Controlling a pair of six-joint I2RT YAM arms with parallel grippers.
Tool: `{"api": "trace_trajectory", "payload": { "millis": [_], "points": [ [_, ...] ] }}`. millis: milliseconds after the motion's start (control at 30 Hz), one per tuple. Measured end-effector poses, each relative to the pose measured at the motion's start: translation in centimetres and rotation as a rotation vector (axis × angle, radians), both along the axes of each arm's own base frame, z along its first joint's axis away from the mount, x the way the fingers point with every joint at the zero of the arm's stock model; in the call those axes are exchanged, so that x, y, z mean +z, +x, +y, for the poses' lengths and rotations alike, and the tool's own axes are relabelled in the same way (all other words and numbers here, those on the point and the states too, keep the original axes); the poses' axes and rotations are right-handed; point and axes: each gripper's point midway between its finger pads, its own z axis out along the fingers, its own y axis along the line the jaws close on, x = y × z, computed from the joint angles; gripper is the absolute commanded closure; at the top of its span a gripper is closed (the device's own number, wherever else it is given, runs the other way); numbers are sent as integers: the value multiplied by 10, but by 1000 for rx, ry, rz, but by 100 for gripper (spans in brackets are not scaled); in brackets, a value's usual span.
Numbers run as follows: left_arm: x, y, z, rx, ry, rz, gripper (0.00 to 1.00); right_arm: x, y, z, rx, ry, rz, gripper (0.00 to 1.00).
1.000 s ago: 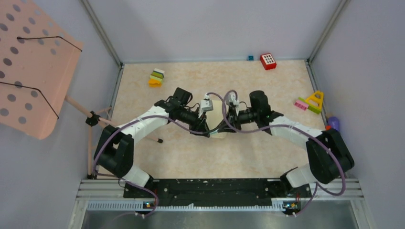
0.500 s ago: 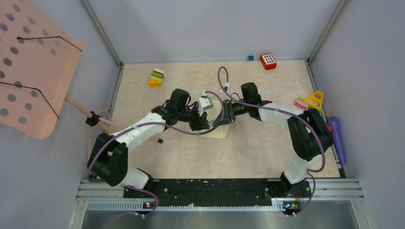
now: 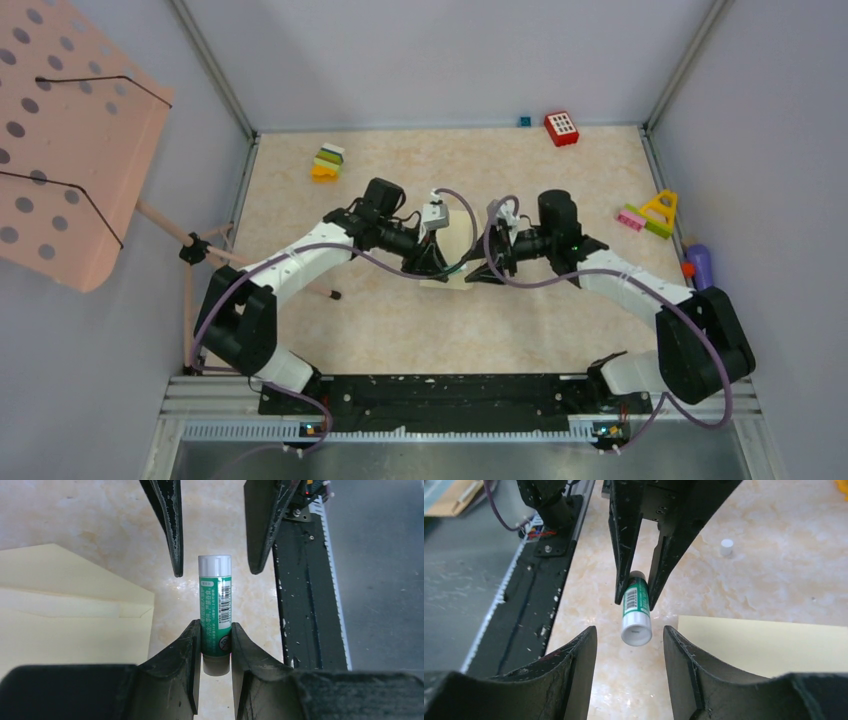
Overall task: Place the letter into the envelope and seal it
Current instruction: Unscrew the solid glue.
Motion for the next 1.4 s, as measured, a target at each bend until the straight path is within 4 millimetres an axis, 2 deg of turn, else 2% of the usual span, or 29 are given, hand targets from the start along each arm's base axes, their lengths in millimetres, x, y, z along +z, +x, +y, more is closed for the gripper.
{"api": "trace_trajectory", "payload": {
  "millis": [267, 600, 1200, 1400],
  "points": [
    [-12, -21, 1, -112, 7, 144, 100, -21, -7, -6, 54, 14, -223, 54],
    [-19, -31, 4, -160, 23, 219, 100, -18, -17, -7, 118, 50, -406, 58],
    [-22, -32, 4, -165, 30, 226, 100, -16, -31, 1, 181, 74, -445, 65],
    [-24, -31, 4, -162, 36, 229, 100, -14, -34, 0, 189, 81, -446, 71]
  ]
}}
